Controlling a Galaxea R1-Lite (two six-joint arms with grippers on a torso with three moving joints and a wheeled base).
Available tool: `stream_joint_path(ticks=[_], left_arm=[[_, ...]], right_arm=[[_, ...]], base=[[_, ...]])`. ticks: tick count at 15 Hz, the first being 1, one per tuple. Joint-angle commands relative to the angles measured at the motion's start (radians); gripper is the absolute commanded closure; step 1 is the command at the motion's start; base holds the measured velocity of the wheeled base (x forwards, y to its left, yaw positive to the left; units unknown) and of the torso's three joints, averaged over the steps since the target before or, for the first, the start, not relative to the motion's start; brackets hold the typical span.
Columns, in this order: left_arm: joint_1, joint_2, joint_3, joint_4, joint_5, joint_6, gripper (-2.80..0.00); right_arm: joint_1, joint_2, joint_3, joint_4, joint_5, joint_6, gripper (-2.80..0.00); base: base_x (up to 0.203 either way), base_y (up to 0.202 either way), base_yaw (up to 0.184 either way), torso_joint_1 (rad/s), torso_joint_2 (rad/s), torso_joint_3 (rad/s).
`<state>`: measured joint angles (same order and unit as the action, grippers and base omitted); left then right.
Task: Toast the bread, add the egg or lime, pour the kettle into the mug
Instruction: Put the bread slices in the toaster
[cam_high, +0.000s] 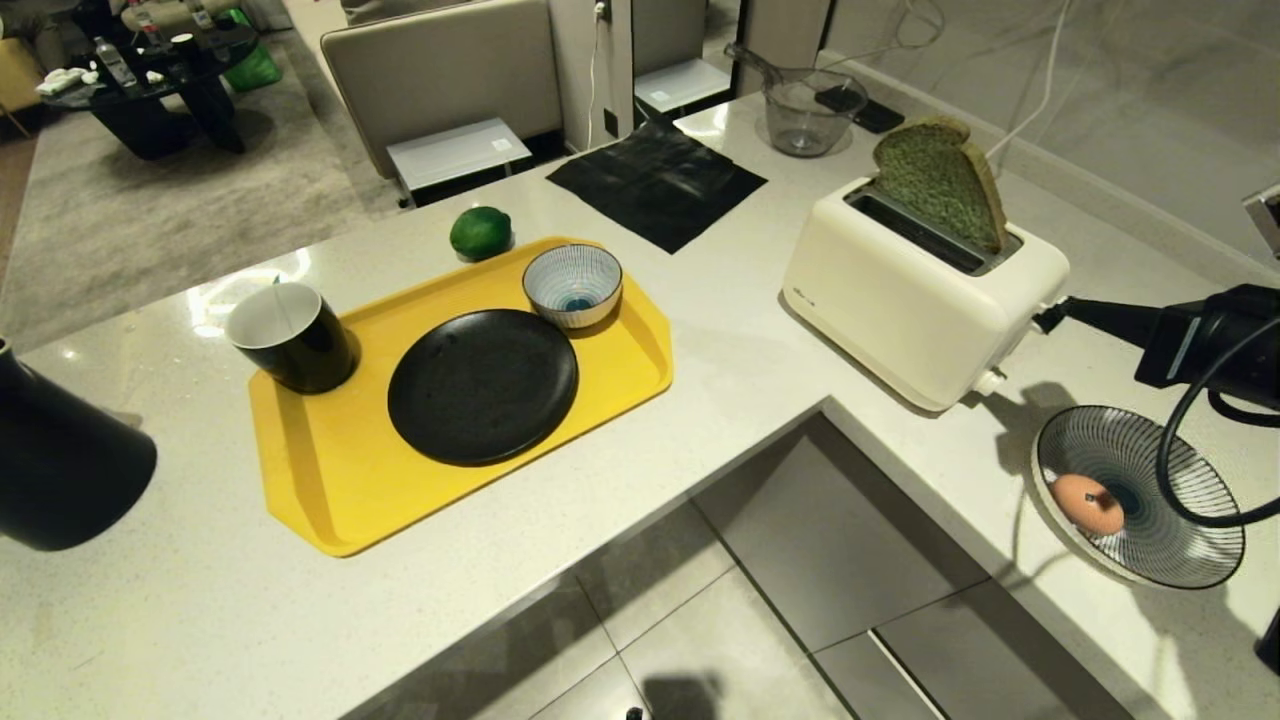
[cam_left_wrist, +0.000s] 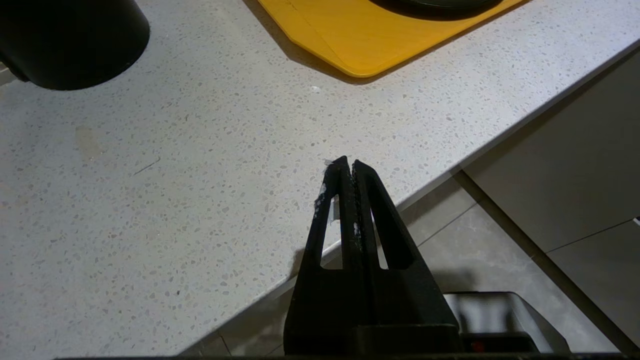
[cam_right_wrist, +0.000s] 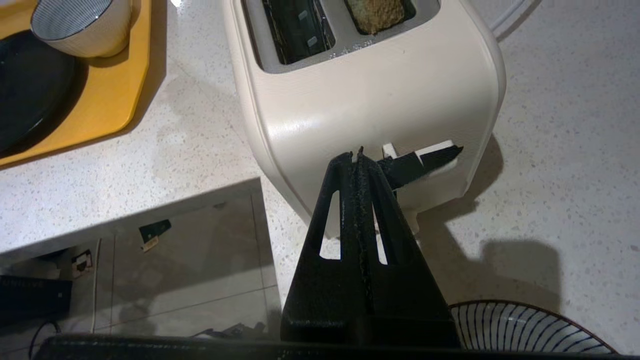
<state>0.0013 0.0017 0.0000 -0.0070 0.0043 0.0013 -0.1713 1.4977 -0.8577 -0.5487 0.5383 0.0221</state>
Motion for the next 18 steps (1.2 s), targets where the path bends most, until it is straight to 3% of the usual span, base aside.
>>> stream_joint_path(ticks=[1,18], left_arm=[[0.000,0.000,0.001,-0.001,0.000,0.000,0.00],[0.000,0.000,0.000,-0.001,0.000,0.000,0.00]], right_arm=[[0.003,0.029,-0.010,-0.020,0.003,0.002,0.00],[0.000,0.134,-0.008,-0.057,-0.001,-0.008,0.00]], base=[[0.000,0.000,0.000,0.000,0.00,0.000],[0.000,0.000,0.000,0.000,0.00,0.000]])
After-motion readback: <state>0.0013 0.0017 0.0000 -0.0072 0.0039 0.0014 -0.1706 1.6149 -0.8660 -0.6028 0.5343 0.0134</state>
